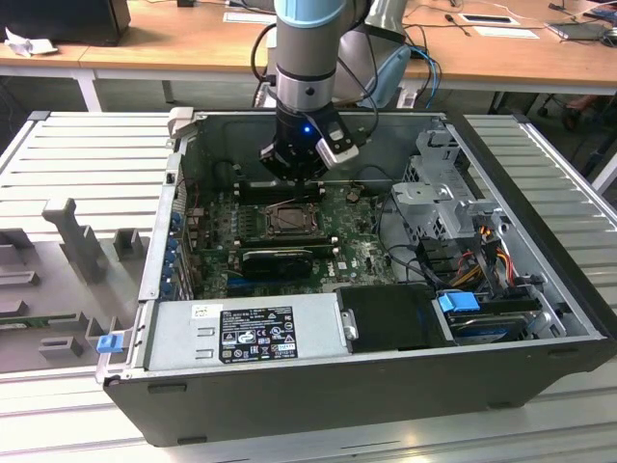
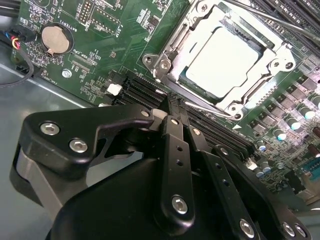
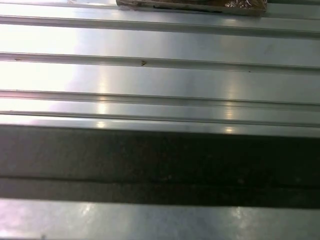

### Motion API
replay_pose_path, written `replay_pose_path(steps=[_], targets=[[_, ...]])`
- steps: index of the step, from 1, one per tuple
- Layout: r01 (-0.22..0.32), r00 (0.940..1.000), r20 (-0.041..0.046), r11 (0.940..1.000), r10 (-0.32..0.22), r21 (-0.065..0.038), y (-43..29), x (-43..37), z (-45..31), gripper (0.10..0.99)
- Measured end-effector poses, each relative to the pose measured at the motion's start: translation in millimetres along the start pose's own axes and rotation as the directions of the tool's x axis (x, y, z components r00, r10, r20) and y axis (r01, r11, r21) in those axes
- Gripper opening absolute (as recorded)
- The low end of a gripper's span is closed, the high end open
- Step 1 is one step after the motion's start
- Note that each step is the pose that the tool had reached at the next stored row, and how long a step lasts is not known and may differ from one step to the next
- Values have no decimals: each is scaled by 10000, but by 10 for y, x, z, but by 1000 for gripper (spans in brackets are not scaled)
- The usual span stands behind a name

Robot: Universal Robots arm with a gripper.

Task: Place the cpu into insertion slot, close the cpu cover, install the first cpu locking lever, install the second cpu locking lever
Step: 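Install the first cpu locking lever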

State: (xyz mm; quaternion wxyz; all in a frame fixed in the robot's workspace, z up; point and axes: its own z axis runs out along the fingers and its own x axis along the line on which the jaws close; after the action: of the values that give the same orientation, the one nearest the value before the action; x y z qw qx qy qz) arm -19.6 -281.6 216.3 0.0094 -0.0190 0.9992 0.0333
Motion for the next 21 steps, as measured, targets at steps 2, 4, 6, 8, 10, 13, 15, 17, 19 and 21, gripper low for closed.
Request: replay_pose_path(steps=[2,4,6,8,10,13,15,17,19,21], targets=[[-1,10000,-1,10000,1,1,-1,-6,2,106],[-1,10000,0,10000,1,0,-1,-13,5,106],[-1,10000,-1,10000,1,0,-1,-25,8,106],[0,10000,0,10000,0,0,-2,-32,11,106],[-2,10000,0,10000,2,0,-2,-35,15,106],[0,10000,0,10000,0,0,-3,-36,25,106],[-1,10000,1,10000,1,0,-4,-33,35,106],[0,10000,2,10000,0,0,-4,-27,43,106],[1,10000,3,10000,-1,2,-4,-16,48,106],[1,10000,4,10000,-1,0,-4,-16,51,106]])
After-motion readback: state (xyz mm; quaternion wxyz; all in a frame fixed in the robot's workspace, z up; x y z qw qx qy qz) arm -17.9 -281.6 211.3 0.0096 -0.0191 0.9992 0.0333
